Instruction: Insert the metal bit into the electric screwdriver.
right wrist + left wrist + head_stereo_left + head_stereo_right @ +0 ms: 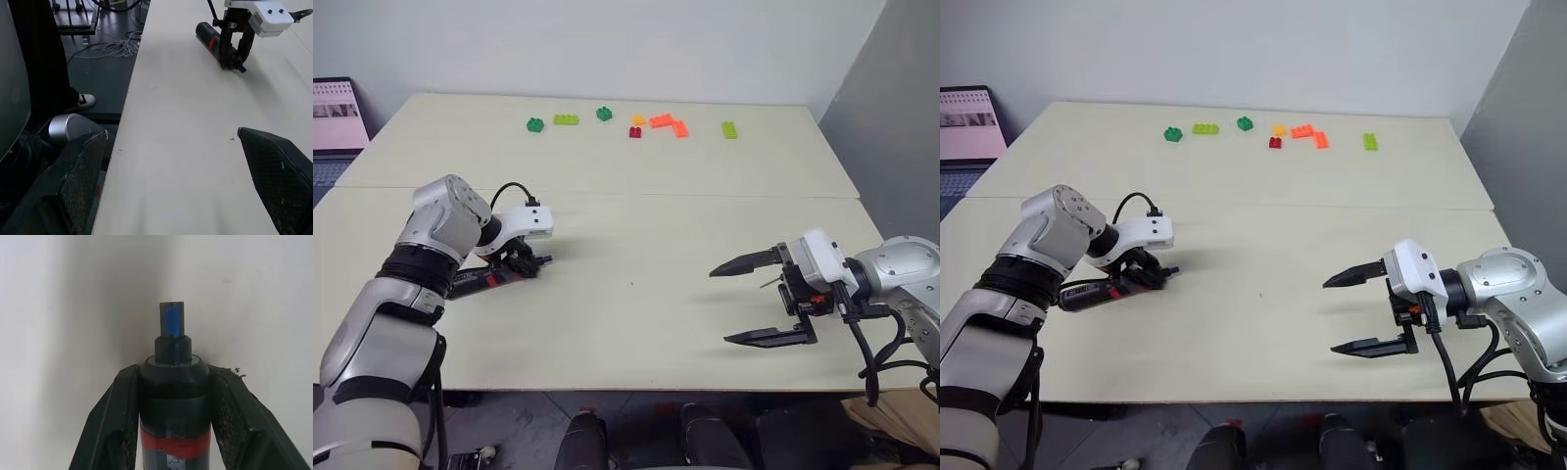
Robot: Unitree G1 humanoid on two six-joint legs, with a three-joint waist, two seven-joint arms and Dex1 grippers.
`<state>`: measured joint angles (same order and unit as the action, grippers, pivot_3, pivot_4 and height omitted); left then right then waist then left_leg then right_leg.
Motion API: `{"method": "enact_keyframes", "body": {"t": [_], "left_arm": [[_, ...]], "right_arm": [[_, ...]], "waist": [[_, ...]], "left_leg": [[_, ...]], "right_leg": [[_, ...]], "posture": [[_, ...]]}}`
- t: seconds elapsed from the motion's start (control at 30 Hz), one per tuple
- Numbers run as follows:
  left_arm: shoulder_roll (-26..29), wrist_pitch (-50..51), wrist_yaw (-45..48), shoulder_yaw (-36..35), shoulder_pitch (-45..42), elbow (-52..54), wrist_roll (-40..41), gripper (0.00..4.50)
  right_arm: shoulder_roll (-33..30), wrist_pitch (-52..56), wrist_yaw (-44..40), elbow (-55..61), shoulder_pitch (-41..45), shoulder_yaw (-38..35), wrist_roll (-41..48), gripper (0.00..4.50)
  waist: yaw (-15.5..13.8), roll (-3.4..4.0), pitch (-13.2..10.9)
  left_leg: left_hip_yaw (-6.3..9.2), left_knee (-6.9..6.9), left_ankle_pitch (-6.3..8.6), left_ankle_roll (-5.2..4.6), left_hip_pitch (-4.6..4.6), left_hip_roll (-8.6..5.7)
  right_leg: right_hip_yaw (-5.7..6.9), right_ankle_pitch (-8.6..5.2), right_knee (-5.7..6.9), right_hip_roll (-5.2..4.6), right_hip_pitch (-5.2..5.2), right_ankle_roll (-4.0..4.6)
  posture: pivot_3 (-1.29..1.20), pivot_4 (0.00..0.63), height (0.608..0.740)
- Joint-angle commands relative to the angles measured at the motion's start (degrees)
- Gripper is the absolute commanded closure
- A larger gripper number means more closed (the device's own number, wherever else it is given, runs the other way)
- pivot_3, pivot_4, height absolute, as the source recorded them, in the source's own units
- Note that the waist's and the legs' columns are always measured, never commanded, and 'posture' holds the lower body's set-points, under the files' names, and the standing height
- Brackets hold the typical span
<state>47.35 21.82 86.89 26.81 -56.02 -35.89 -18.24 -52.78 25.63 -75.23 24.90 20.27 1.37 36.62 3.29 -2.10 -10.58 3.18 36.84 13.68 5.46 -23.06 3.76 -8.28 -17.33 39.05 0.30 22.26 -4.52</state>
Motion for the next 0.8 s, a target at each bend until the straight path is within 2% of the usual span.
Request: {"method": "enact_keyframes", "body": {"t": [0.03,0.13,0.27,0.4,0.5,0.63,0.8], "left_arm": [[1.02,1.35,0.17,-5.26,-3.84,5.59,3.27,2.85],[-0.08,2.72,-2.12,-8.74,-5.37,9.17,6.27,2.85],[-5.35,5.37,-10.87,-16.79,-5.95,16.97,12.43,2.85],[-15.94,16.1,-26.53,-25.31,-0.04,30.81,16.85,2.85],[-23.6,20.0,-36.7,-29.87,5.23,38.69,19.05,2.85],[-29.19,17.13,-46.32,-30.95,10.35,43.91,19.64,2.85],[-36.57,4.18,-57.32,-31.17,18.14,45.52,19.98,2.85]], "right_arm": [[-0.76,-0.72,-0.38,0.96,0.53,-1.66,0.05,0.0],[-1.18,-0.65,-0.2,0.88,0.49,-2.31,0.1,0.0],[-1.96,0.02,0.85,0.73,0.57,-4.04,0.66,0.0],[-3.12,0.95,2.22,0.91,-0.41,-6.87,1.07,0.0],[-3.49,2.77,3.86,1.83,-0.82,-9.1,2.89,0.0],[-3.19,6.25,6.7,2.95,-0.38,-11.57,5.98,0.0],[-1.6,11.11,12.76,4.46,2.7,-12.97,10.7,0.0]], "waist": [[-0.05,-0.02,-0.01],[-0.17,-0.12,-0.11],[-0.33,-0.12,-0.11],[-0.41,-0.08,-0.11],[-0.33,-0.08,-0.1],[-0.04,-0.09,-0.11],[-0.4,-0.07,-0.1]], "left_leg": [[0.0,0.01,0.0,0.0,-0.01,0.0],[0.09,0.07,0.0,0.0,-0.1,0.0],[0.13,0.09,0.0,0.0,-0.14,0.0],[0.15,0.1,0.0,0.0,-0.15,-0.01],[0.18,0.11,0.0,0.01,-0.13,-0.02],[0.21,0.12,0.0,0.0,-0.05,-0.02],[0.18,0.15,-0.01,0.0,0.01,-0.07]], "right_leg": [[0.01,0.0,0.0,0.0,0.0,0.0],[0.09,0.0,0.0,0.0,0.02,0.0],[0.14,0.0,-0.03,-0.03,0.01,0.0],[0.15,0.02,-0.05,-0.04,0.0,-0.02],[0.2,0.03,0.0,-0.08,-0.02,-0.03],[0.15,0.06,0.09,-0.04,-0.03,-0.05],[0.07,0.16,-0.02,-0.05,-0.16,-0.19]], "posture": [[0.0,0.15,0.74],[0.0,0.15,0.74],[0.0,0.15,0.74],[0.0,0.15,0.74],[0.0,0.15,0.74],[0.0,0.15,0.74],[0.0,0.15,0.74]]}}
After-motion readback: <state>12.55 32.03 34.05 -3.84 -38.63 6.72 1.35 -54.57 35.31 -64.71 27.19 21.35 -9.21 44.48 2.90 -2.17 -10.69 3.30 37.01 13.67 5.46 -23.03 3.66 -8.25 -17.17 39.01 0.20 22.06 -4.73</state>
